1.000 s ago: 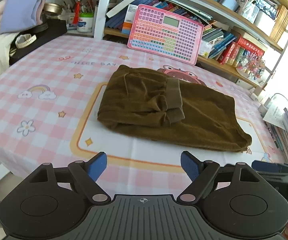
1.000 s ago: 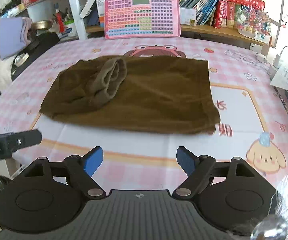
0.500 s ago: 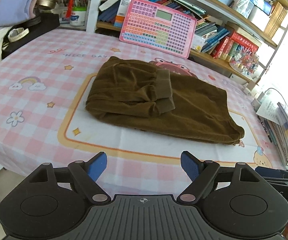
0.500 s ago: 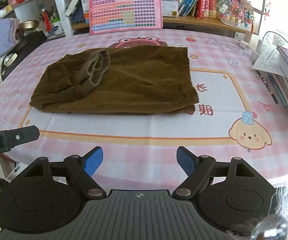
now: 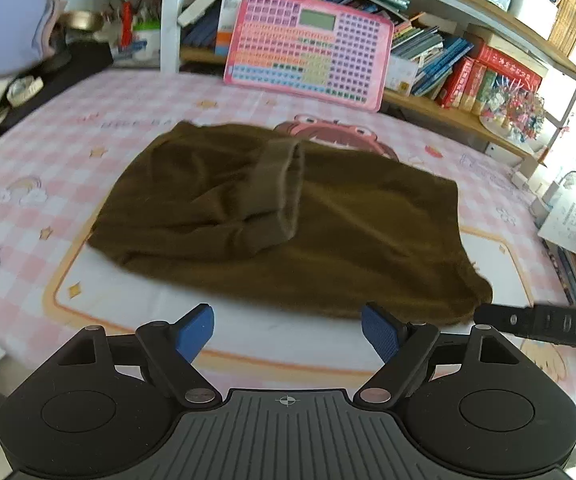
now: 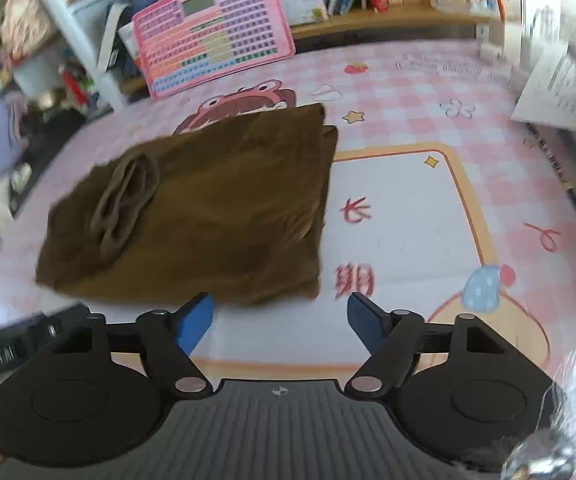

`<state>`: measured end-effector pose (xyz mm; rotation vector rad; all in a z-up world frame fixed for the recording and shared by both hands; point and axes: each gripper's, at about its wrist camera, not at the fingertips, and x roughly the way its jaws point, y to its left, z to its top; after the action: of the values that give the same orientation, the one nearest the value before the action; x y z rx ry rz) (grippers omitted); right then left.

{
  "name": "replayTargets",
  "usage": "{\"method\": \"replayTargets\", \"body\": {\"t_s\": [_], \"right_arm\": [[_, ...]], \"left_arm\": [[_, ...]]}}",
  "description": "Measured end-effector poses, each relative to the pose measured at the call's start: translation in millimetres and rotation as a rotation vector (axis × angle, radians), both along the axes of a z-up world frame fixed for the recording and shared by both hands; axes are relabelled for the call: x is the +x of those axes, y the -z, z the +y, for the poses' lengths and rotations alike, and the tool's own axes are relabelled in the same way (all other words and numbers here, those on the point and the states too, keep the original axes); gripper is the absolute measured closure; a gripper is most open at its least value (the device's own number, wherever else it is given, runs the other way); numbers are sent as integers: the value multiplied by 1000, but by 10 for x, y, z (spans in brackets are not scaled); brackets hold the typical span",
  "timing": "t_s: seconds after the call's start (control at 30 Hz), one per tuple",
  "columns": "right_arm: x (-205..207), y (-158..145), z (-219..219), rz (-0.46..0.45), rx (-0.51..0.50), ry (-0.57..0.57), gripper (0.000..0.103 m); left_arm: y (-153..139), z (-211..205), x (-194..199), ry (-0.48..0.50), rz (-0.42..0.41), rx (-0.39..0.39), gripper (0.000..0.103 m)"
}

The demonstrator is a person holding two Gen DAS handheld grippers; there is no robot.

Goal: Fold clothes
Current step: 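Grasp the trouser bundle edge with the right gripper while the left gripper grasps beside it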

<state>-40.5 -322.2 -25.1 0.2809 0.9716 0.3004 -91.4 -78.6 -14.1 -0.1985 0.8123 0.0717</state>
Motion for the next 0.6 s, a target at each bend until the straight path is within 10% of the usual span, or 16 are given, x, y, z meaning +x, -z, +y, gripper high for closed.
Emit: {"method": "replayTargets", "body": {"t_s": [0.3, 0.6], "right_arm": [[563, 284, -347, 185, 201, -83, 60], [921, 481, -441, 352, 400, -84, 91]], "left_arm": [[-27, -597, 55, 64, -44, 93, 20], [135, -1325, 267, 314, 32, 366, 21]]}}
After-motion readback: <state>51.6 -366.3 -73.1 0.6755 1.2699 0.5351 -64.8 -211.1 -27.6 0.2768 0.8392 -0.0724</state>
